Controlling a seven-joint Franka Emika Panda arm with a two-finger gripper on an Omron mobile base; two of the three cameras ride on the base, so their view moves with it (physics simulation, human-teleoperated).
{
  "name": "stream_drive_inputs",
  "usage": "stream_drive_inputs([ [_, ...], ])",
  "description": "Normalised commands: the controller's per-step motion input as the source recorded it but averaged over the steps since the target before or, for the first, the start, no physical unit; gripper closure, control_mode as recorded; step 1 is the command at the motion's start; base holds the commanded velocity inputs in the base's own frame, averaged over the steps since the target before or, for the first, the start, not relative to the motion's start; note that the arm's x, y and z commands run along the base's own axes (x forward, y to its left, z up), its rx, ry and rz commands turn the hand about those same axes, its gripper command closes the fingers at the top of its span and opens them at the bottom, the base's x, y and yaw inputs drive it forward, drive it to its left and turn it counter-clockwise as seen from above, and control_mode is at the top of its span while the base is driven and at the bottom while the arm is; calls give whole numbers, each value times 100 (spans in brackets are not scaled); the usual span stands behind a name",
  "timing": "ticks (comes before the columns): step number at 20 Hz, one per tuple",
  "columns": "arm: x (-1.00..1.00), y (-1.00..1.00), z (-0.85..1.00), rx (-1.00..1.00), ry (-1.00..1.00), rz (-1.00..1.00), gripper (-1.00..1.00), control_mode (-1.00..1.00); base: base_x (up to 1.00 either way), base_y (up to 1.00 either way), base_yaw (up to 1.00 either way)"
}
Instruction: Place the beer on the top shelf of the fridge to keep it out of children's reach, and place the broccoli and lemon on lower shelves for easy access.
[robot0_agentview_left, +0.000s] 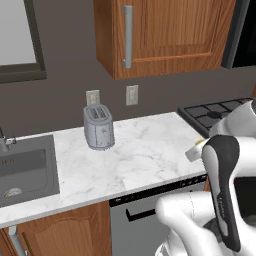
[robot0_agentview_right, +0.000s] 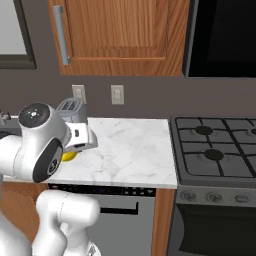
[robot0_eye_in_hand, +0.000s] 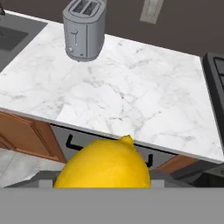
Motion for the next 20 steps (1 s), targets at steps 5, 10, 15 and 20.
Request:
stream_drive_inputs([
  [5,-70,0,31,-4,0,0,100,-100,0,0,0],
  [10,-14,0,6,-1,0,0,100,100,-65,-6,-2],
  [15,0,0,0,0,0,0,100,100,-96,-21,-10],
  [20,0,0,0,0,0,0,100,100,-75,-42,-18],
])
